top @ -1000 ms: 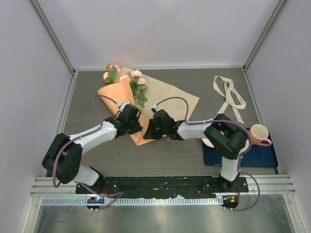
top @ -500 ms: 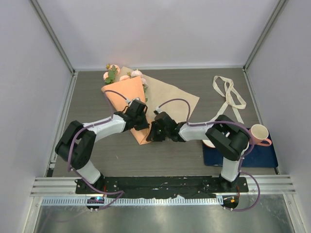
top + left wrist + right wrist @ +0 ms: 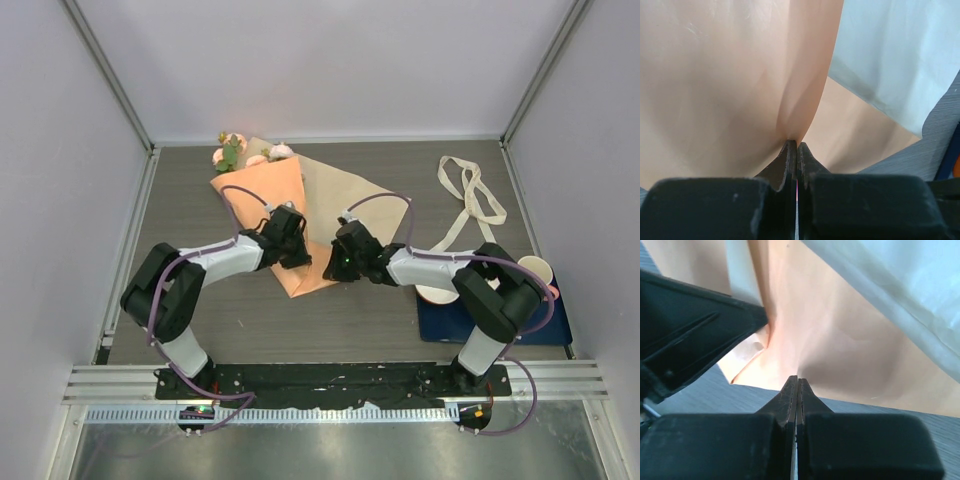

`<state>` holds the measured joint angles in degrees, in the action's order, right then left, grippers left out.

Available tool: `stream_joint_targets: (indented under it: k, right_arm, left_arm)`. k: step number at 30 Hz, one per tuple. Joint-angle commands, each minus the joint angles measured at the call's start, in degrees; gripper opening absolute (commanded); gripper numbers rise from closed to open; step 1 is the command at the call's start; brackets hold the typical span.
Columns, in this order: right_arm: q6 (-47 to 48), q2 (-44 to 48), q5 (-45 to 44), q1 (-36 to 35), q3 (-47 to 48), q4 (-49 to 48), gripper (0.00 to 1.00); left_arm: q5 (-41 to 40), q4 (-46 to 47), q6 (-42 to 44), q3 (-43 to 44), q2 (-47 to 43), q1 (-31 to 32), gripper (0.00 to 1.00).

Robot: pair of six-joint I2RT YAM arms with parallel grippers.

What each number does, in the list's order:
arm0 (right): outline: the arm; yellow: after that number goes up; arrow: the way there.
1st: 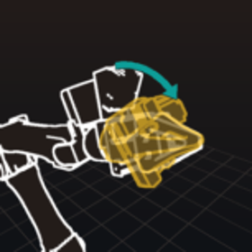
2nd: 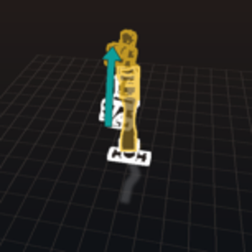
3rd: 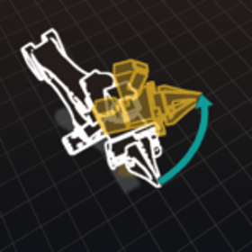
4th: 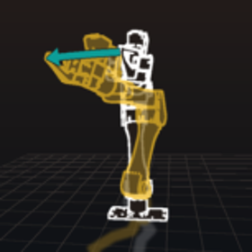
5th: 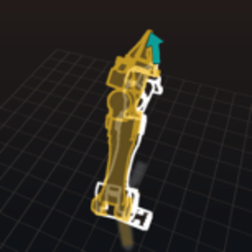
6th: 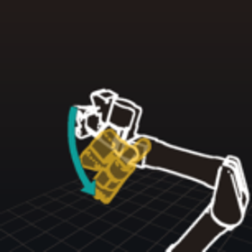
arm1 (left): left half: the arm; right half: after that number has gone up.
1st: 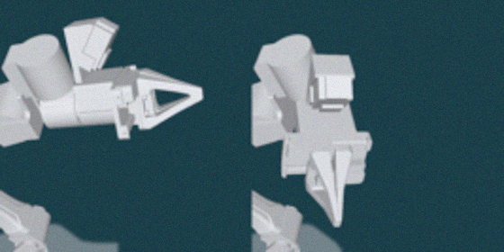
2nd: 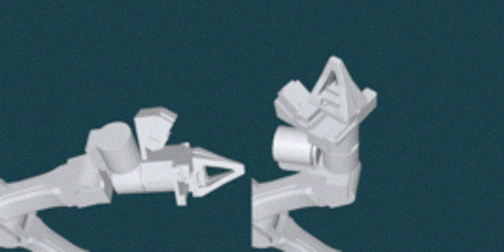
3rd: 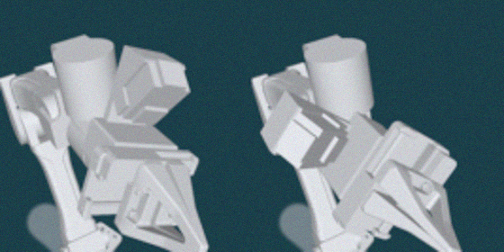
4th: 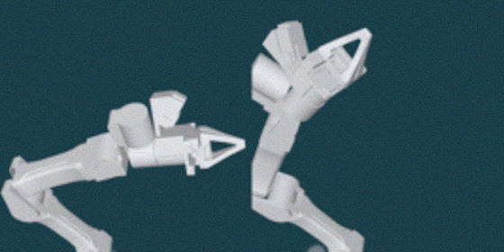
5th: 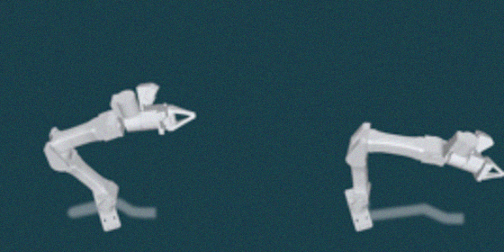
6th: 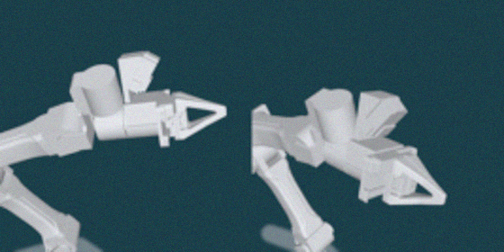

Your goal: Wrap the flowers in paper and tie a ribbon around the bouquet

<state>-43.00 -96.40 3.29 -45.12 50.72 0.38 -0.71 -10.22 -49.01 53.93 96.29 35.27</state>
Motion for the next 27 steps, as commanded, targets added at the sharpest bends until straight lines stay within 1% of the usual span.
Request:
stream_joint_targets:
  k: [1, 3, 4, 9, 14, 21, 24, 25, 27]
  right_arm:
    - [2.3, -1.4, -3.1, 0.3, -0.5, 1.4, 0.0]
    - [2.1, -2.7, -3.1, 0.4, -0.4, 1.4, 0.0]
    - [1.9, -3.2, -5.2, 0.4, -0.5, 1.4, 0.0]
    - [1.3, -5.0, -4.8, 1.0, -0.6, 1.4, 0.0]
    - [1.1, -3.6, -5.0, 1.6, -1.5, 1.2, 0.0]
    - [0.6, -3.3, -4.3, 2.6, -1.8, 1.0, 0.0]
    - [1.1, -2.3, -3.9, 2.8, -1.6, 1.1, 0.0]
    - [1.7, -1.7, -1.4, 2.8, -1.6, 0.8, 0.0]
    - [2.7, -0.5, 0.4, 2.8, -2.2, -0.1, 0.06]
  left_arm:
    - [3.4, 4.2, -0.5, 2.5, 0.5, 0.9, 0.0]
    - [3.3, 4.2, -0.8, 2.8, 0.1, 1.6, 0.0]
    - [3.5, 4.2, -1.0, 2.8, 0.0, 1.9, 0.0]
    - [4.4, 4.9, -1.8, 2.7, 1.0, 3.0, 0.0]
    - [4.3, 5.6, -2.3, 2.6, 3.2, 3.1, 0.0]
    - [6.2, 9.1, -4.2, 1.0, 6.1, 3.0, 0.0]
    - [5.4, 9.3, -4.2, 0.6, 7.1, 3.0, 0.0]
    - [5.5, 9.3, -4.1, 0.6, 7.5, 3.0, 0.0]
    - [5.9, 9.5, -4.2, 0.7, 8.0, 2.9, 0.0]
